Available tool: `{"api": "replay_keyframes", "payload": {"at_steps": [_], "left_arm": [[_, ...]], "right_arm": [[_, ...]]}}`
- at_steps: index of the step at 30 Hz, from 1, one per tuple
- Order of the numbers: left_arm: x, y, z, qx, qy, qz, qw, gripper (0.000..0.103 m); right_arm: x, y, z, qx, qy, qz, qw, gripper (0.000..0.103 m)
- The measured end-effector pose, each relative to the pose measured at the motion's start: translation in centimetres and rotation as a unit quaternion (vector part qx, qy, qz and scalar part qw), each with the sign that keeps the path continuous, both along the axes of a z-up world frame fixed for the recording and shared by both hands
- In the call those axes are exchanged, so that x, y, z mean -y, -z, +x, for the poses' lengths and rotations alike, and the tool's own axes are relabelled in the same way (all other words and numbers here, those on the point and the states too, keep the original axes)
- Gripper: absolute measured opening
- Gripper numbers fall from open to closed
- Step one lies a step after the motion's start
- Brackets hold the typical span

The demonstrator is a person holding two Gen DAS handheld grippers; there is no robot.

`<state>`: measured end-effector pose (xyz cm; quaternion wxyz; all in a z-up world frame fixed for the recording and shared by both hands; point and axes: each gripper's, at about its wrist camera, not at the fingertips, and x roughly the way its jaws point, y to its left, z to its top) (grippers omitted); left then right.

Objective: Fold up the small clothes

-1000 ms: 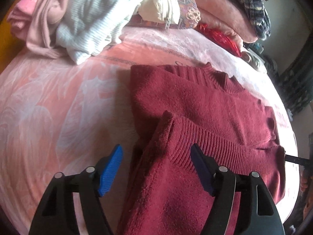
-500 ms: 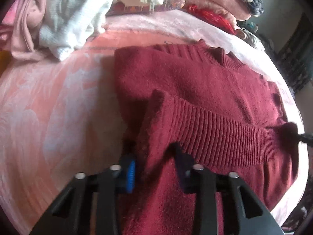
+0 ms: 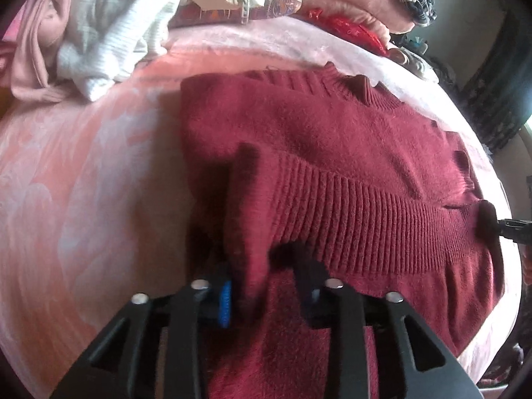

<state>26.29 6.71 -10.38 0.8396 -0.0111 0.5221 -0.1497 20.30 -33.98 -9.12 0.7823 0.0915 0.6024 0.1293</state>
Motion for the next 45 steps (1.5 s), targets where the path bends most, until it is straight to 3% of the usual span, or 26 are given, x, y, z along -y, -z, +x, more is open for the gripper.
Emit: {"api": "replay_keyframes", "payload": {"at_steps": [1,2,3,4,11,15,22,25,30,35,37,40,41,43,45], "left_arm": [[0.4,0.0,-0.1,0.004,0.004,0.006,1.0000,0.034],[0.5,-0.1,-0.2,0.007,0.007,0.009,0.9999,0.031],[0.6,-0.2,-0.4,0.010,0.011,0.009,0.9999,0.016],[0.6,-0.4,-0.6,0.009,0.015,0.002,0.9998,0.010],[-0.4,-5.0,-2.1,0.067,0.003,-0.036,0.9971,0.009],[-1.1,-7.9,-1.4,0.101,-0.032,-0.064,0.9923,0.009],[-0.1,-11.1,4.5,0.148,-0.070,-0.059,0.9848,0.009],[0.8,-10.6,8.2,0.151,-0.087,-0.047,0.9836,0.009],[1.9,-6.1,13.7,0.100,-0.102,-0.028,0.9893,0.009],[3.4,0.0,15.8,0.047,-0.093,0.031,0.9941,0.010],[3.5,0.5,15.8,0.050,-0.092,0.036,0.9938,0.010],[3.0,0.3,15.9,0.040,-0.098,0.027,0.9941,0.013],[2.9,0.0,15.8,0.038,-0.100,0.025,0.9940,0.016],[2.4,-1.0,15.3,0.031,-0.102,0.019,0.9941,0.025],[1.6,-2.3,14.2,0.021,-0.100,0.013,0.9946,0.058]], "right_arm": [[-0.2,0.0,0.0,-0.002,-0.005,-0.005,1.000,0.006],[-0.2,-0.1,-0.1,0.000,-0.004,-0.003,1.000,0.006],[-0.1,-0.3,-0.2,0.004,-0.004,0.001,1.000,0.006],[0.1,-0.8,-0.4,0.011,-0.005,0.006,1.000,0.006],[2.6,-6.1,-1.4,0.075,0.003,0.063,0.995,0.006],[3.4,-9.0,-0.7,0.113,0.015,0.068,0.991,0.006],[5.1,-11.4,5.8,0.152,0.058,0.049,0.985,0.006],[5.7,-10.4,10.0,0.152,0.077,0.035,0.985,0.006],[5.7,-5.2,15.8,0.111,0.103,-0.005,0.988,0.006],[5.3,0.7,17.7,0.062,0.113,-0.046,0.991,0.006],[5.5,2.1,17.6,0.050,0.121,-0.046,0.990,0.007],[5.7,2.1,17.4,0.047,0.129,-0.044,0.990,0.016],[5.9,1.5,17.2,0.046,0.133,-0.045,0.989,0.027],[6.3,-0.2,16.2,0.050,0.133,-0.041,0.989,0.030],[6.6,-2.4,14.2,0.053,0.126,-0.028,0.990,0.032]]}}
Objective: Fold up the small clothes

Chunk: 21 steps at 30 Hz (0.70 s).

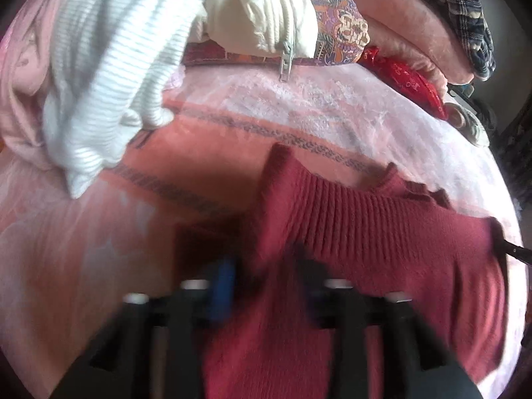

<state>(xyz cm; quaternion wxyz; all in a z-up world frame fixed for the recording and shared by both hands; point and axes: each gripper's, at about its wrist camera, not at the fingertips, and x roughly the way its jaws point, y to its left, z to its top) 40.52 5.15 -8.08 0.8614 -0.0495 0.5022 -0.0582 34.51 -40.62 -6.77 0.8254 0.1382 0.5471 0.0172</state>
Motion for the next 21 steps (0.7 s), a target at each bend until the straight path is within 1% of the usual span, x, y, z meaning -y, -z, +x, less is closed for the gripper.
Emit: {"api": "replay_keyframes", "payload": {"at_steps": [1,2,3,4,5,8,9,10,12,15,16,17,18,19,20,21], "left_arm": [[-0.4,-0.9,-1.1,0.006,0.002,-0.006,1.0000,0.059],[-0.9,-1.7,-2.2,0.010,0.007,-0.012,0.9999,0.063],[-1.4,-2.3,-3.5,0.010,0.013,-0.015,0.9998,0.072],[-2.0,-2.8,-5.7,0.009,0.019,-0.005,0.9998,0.076],[-2.3,-2.9,-6.9,0.008,0.024,0.001,0.9997,0.077],[-3.8,-2.2,-11.9,0.013,0.034,0.001,0.9993,0.077],[-4.1,-1.8,-12.7,0.012,0.033,-0.007,0.9994,0.077],[-4.4,-1.0,-13.7,0.002,0.034,-0.018,0.9993,0.077],[-4.3,0.3,-14.7,-0.015,0.038,-0.021,0.9989,0.077],[-3.9,1.2,-15.1,-0.021,0.045,-0.024,0.9985,0.075],[-3.7,1.6,-15.1,-0.025,0.046,-0.026,0.9983,0.072],[-3.5,2.0,-15.0,-0.032,0.047,-0.027,0.9980,0.060],[-3.5,2.3,-15.1,-0.038,0.047,-0.027,0.9978,0.054],[-3.4,2.6,-15.1,-0.037,0.042,-0.024,0.9981,0.049],[-3.3,2.7,-15.1,-0.035,0.041,-0.023,0.9983,0.035],[-3.3,2.7,-15.1,-0.032,0.043,-0.021,0.9983,0.025]], "right_arm": [[0.1,-1.0,-1.4,0.001,-0.009,0.010,1.000,0.036],[0.1,-1.9,-2.9,0.003,-0.020,0.017,1.000,0.041],[0.1,-2.8,-5.3,0.003,-0.033,0.021,0.999,0.044],[0.0,-3.1,-7.1,-0.003,-0.041,0.022,0.999,0.049],[-0.1,-3.1,-8.7,-0.010,-0.048,0.024,0.999,0.049],[-0.4,-2.3,-14.1,-0.026,-0.074,0.041,0.996,0.049],[-0.6,-1.8,-15.5,-0.028,-0.084,0.046,0.995,0.049],[-0.7,-1.2,-16.9,-0.029,-0.092,0.051,0.994,0.049],[-0.9,-0.2,-18.2,-0.025,-0.097,0.065,0.993,0.049],[-1.2,1.6,-18.6,-0.034,-0.100,0.077,0.991,0.049],[-1.3,2.4,-18.4,-0.043,-0.097,0.088,0.990,0.046],[-1.4,2.9,-18.1,-0.049,-0.099,0.099,0.989,0.032],[-1.6,3.2,-17.9,-0.051,-0.104,0.105,0.988,0.025],[-1.8,3.3,-17.8,-0.052,-0.105,0.098,0.988,0.013],[-1.9,3.4,-17.7,-0.053,-0.105,0.089,0.989,0.009],[-2.0,3.2,-17.7,-0.053,-0.106,0.089,0.989,0.009]]}}
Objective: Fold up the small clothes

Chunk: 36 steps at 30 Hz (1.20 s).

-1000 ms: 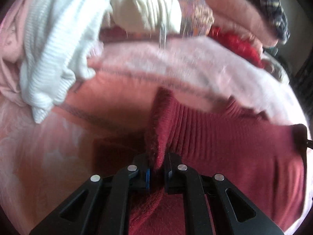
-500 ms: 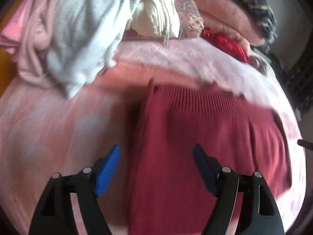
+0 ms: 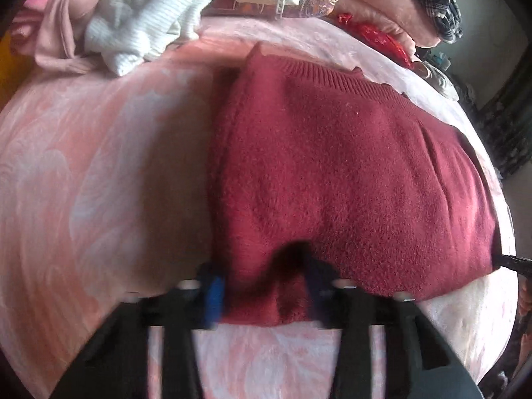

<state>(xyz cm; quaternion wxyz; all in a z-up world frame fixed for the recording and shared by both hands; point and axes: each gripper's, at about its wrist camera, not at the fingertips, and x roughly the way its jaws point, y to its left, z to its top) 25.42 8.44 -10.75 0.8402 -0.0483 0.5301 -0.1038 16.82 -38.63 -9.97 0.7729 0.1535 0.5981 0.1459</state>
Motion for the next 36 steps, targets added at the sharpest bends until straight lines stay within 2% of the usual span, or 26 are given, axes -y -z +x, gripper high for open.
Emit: {"api": "replay_keyframes", "payload": {"at_steps": [2,3,7,9,11,14,16,19,21,23,24,26,28,30,33,36], "left_arm": [[-0.4,-0.6,0.0,0.007,-0.006,-0.013,0.9999,0.013],[-0.7,-0.9,0.0,0.008,-0.009,-0.025,0.9996,0.011],[-1.9,-3.0,-0.5,0.016,-0.014,-0.072,0.9972,0.011],[-2.1,-3.4,-0.6,0.014,-0.009,-0.067,0.9976,0.011],[-2.4,-2.9,-0.5,0.010,-0.007,-0.059,0.9982,0.011],[-2.5,-0.5,-0.3,-0.019,0.000,-0.040,0.9990,0.011],[-2.5,0.6,-0.3,-0.020,0.008,-0.035,0.9992,0.012],[-2.3,0.7,-0.4,-0.012,0.016,-0.029,0.9994,0.012],[-2.0,0.5,-0.5,-0.004,0.024,-0.018,0.9995,0.018],[-1.8,0.0,-0.8,0.002,0.023,-0.006,0.9997,0.024],[-1.7,-0.5,-0.9,0.001,0.018,-0.003,0.9998,0.034],[-1.8,-1.8,-0.9,0.016,0.002,0.004,0.9999,0.048],[-1.3,-3.9,-0.7,0.054,-0.006,0.014,0.9984,0.049],[0.1,-5.6,-0.1,0.088,0.000,0.018,0.9960,0.053],[2.7,-6.2,1.5,0.096,0.015,0.010,0.9952,0.053],[5.7,-5.4,3.6,0.089,0.025,-0.018,0.9956,0.053]], "right_arm": [[0.5,-0.8,-0.1,0.000,0.010,0.019,1.000,0.008],[0.9,-1.5,-0.3,0.008,0.014,0.032,0.999,0.008],[1.7,-5.7,-1.1,0.051,0.004,0.037,0.998,0.007],[1.5,-6.0,-1.3,0.054,-0.003,0.026,0.998,0.007],[1.2,-4.7,-1.0,0.036,-0.010,0.006,0.999,0.007],[1.3,-0.7,-0.6,-0.011,-0.007,-0.015,1.000,0.007],[1.7,1.4,-0.6,-0.032,0.000,-0.007,0.999,0.007],[1.8,2.0,-0.4,-0.031,0.001,0.008,0.999,0.008],[1.7,1.5,-0.4,-0.026,-0.002,0.009,1.000,0.010],[2.5,0.6,-0.8,-0.019,0.002,0.020,1.000,0.018],[2.8,-0.3,-0.8,-0.006,0.007,0.013,1.000,0.021],[3.5,-1.8,-0.4,0.014,0.009,0.003,1.000,0.029],[4.3,-3.6,0.9,0.037,0.028,-0.002,0.999,0.038],[4.7,-4.8,3.0,0.052,0.044,0.003,0.998,0.039],[4.6,-4.9,8.0,0.059,0.076,-0.001,0.995,0.041],[4.2,-3.3,11.6,0.047,0.101,-0.014,0.994,0.044]]}}
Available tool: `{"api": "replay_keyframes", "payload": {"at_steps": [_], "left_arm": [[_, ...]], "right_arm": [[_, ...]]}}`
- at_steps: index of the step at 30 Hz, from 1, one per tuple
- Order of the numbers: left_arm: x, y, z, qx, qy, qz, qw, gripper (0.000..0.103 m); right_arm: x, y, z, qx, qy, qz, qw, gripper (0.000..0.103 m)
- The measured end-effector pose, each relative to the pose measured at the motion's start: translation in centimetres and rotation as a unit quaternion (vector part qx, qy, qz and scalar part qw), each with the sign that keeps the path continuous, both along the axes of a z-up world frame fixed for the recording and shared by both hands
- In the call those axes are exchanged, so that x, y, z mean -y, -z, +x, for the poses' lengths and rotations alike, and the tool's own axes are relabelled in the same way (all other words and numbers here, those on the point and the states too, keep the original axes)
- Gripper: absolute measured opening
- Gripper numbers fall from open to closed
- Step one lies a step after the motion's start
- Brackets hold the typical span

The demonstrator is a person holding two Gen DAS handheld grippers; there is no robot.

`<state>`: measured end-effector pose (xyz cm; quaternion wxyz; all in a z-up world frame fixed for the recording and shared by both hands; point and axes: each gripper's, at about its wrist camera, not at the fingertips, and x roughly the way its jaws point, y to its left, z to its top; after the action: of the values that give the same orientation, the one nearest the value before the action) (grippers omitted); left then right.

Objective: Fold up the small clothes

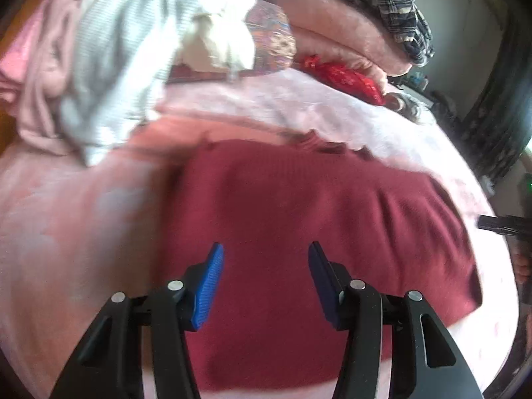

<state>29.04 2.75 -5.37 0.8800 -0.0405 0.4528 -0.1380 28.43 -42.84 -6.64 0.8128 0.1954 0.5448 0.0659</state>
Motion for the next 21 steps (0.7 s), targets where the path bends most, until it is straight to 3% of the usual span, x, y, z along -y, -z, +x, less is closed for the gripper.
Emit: {"api": "replay_keyframes", "payload": {"at_steps": [3,4,6,9,12,15,18,21], "left_arm": [[2.7,2.0,1.6,-0.021,0.011,-0.010,0.9997,0.053],[3.1,2.7,1.9,-0.027,0.013,-0.009,0.9995,0.053],[3.8,3.9,2.3,-0.037,0.011,-0.002,0.9992,0.053],[4.4,4.5,2.3,-0.029,0.023,0.017,0.9992,0.053],[4.3,4.3,2.2,-0.029,0.032,0.024,0.9988,0.052],[3.7,4.7,2.7,-0.039,0.017,0.001,0.9991,0.050],[3.8,4.8,2.6,-0.035,0.019,0.007,0.9992,0.050],[3.9,4.7,2.4,-0.031,0.019,0.008,0.9993,0.049]], "right_arm": [[-0.3,2.6,2.3,-0.025,0.008,0.009,1.000,0.044],[-0.3,3.1,2.8,-0.030,0.007,0.007,0.999,0.037],[-0.7,3.4,3.4,-0.034,0.001,-0.007,0.999,0.015],[-0.5,2.5,3.4,-0.022,-0.003,-0.015,1.000,0.012],[-0.1,3.1,3.7,-0.039,0.029,-0.020,0.999,0.010],[-0.9,4.8,3.8,-0.049,0.036,-0.041,0.997,0.012],[-0.8,4.4,3.6,-0.049,0.038,-0.039,0.997,0.020],[-0.3,2.9,2.5,-0.035,0.034,-0.018,0.999,0.039]]}}
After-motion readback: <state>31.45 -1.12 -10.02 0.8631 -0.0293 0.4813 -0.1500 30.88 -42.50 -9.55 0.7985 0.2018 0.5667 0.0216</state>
